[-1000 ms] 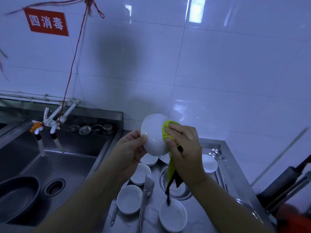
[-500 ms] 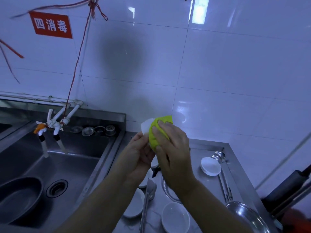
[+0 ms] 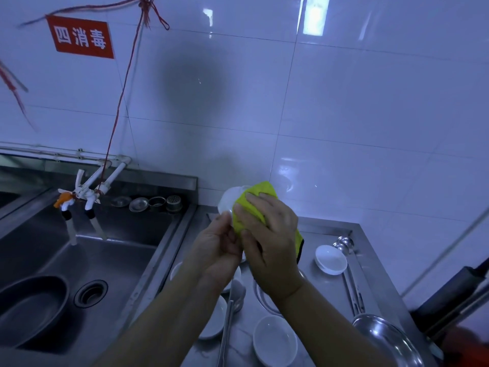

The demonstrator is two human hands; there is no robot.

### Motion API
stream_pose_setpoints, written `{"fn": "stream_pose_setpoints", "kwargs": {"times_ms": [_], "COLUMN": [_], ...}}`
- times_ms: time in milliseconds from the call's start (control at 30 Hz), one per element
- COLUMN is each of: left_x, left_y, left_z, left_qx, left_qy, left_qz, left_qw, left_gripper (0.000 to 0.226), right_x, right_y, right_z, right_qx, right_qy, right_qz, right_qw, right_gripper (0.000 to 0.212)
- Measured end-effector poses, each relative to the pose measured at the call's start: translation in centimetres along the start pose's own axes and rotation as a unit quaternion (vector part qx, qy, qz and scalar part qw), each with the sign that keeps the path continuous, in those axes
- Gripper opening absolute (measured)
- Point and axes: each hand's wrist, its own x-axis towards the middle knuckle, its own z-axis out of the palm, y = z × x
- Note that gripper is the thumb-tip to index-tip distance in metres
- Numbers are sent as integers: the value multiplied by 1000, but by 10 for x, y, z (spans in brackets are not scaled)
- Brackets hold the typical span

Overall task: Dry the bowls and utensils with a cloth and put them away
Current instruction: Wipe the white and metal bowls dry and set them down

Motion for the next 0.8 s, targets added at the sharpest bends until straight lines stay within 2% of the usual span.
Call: {"fn": "stream_pose_setpoints", "kwargs": {"times_ms": [67, 133, 300, 400, 467, 567, 667, 733, 800], "left_x": [0, -3, -9, -10, -10, -15, -20, -22, -22], "left_y": [2, 3, 4, 3, 3, 5, 11, 16, 20], "left_z": [0, 2, 5, 3, -1, -6, -12, -16, -18], "left_qx": [0, -8, -33, -22, 6, 98, 249, 377, 489], "left_qy": [-6, -11, -26, -41, -49, -87, -103, -116, -139], "left_qz": [-14, -17, -3, -3, 15, 69, 114, 142, 172], "left_qw": [1000, 1000, 999, 999, 999, 989, 956, 908, 844], "left_gripper": [31, 31, 28, 33, 34, 27, 19, 12, 17], "right_x": [-5, -11, -23, -21, -14, -1, 10, 18, 27], "right_y": [0, 4, 3, -5, -9, -4, 6, 9, 9], "right_z": [-2, -4, -4, -7, -11, -20, -30, -35, -39], "right_qx": [-17, -15, 86, 186, 251, 320, 323, 292, 228], "right_qy": [-15, -5, 49, 74, 93, 94, 49, 5, -66], "right_qz": [-39, -39, 103, 203, 270, 355, 345, 277, 185], "right_qw": [999, 999, 990, 959, 925, 873, 880, 915, 954], "right_gripper": [29, 29, 34, 33, 37, 40, 39, 40, 41]}}
